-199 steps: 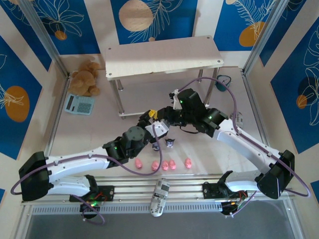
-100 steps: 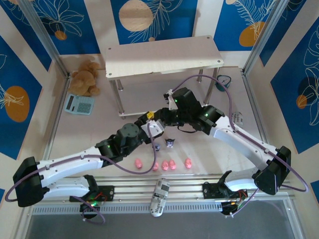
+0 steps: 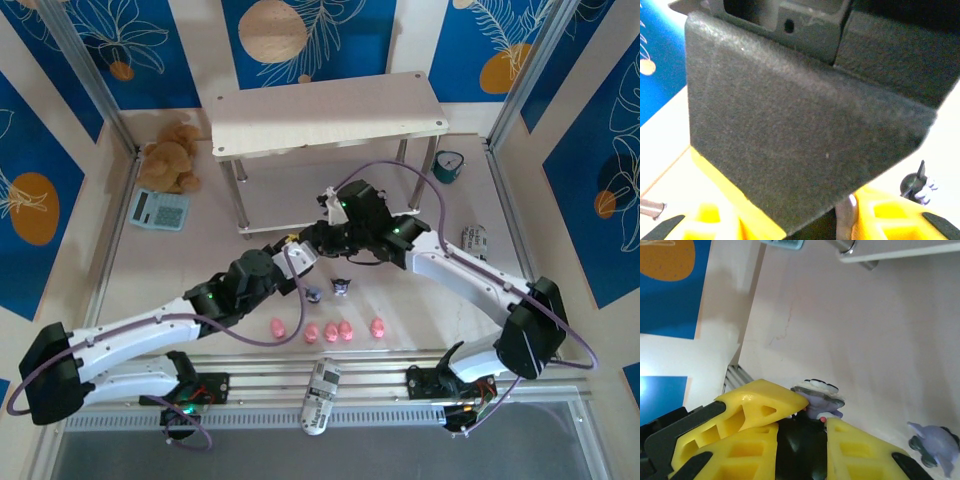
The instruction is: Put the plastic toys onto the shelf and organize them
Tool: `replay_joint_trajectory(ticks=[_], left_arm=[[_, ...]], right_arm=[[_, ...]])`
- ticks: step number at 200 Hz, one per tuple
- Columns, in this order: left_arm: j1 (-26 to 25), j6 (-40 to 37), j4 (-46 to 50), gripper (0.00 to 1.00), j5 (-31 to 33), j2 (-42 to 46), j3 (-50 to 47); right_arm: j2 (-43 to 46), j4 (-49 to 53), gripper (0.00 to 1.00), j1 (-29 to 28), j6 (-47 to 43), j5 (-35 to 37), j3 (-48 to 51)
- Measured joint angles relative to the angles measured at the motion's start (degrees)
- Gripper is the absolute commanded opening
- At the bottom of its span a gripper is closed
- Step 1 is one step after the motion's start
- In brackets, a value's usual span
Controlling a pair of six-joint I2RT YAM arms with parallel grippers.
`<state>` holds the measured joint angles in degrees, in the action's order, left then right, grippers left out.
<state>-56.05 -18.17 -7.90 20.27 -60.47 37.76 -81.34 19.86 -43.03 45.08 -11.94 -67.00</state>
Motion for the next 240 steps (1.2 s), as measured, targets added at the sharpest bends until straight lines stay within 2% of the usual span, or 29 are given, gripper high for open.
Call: replay_joint_trajectory(ticks=[7,33,42,55,75,89,98,119,140,172,213,240], left_arm=[[0.37,0.44,0.63,0.35,-0.35,0.76,-0.5],[1.79,1.7,1.79,0.33,-2.12,3.91,-2.45],[2.34,2.05,2.01,0.33,-2.78,4.7,-2.93],[3.39,2.8,2.56,0.33,-3.89,5.49,-3.3],[5.09,4.24,3.28,0.33,-5.38,6.01,-3.56],[6.38,5.4,4.2,0.34,-5.81,6.36,-3.61],[7.72,6.21,5.66,0.34,-5.01,6.71,-3.8],[11.3,8.02,8.52,0.34,-3.67,7.43,-4.09],[13.94,9.9,10.75,0.36,-6.01,7.61,-4.09],[17.62,12.66,15.8,0.36,-16.9,6.16,-2.56],[18.88,16.81,22.05,0.4,-29.49,-2.84,4.24],[23.02,21.4,22.25,0.41,-39.15,-8.41,4.59]], right_arm=[[-0.74,-0.63,0.05,-0.04,0.0,-1.07,-0.02],[-2.58,-1.49,0.06,-0.68,0.0,-2.89,-0.81],[-3.3,-1.66,0.09,-0.9,0.02,-3.1,-1.27],[-4.37,-1.6,0.25,-0.96,0.02,-3.52,-2.12],[-6.6,-0.76,0.39,-0.94,-0.02,-4.13,-4.11],[-7.3,-0.5,0.59,-0.74,-0.26,-4.83,-4.48],[-7.1,0.98,0.68,-0.37,-1.29,-5.05,-4.46],[-5.75,4.35,0.69,1.33,-2.51,-4.7,-3.72],[-3.19,6.88,0.69,3.8,-3.61,-3.63,-2.71],[1.95,8.24,0.68,8.72,-4.63,-3.06,-0.48],[4.7,9.53,0.68,11.61,-5.86,-3.13,1.51],[6.49,9.97,0.69,13.0,-6.38,-3.32,2.8]])
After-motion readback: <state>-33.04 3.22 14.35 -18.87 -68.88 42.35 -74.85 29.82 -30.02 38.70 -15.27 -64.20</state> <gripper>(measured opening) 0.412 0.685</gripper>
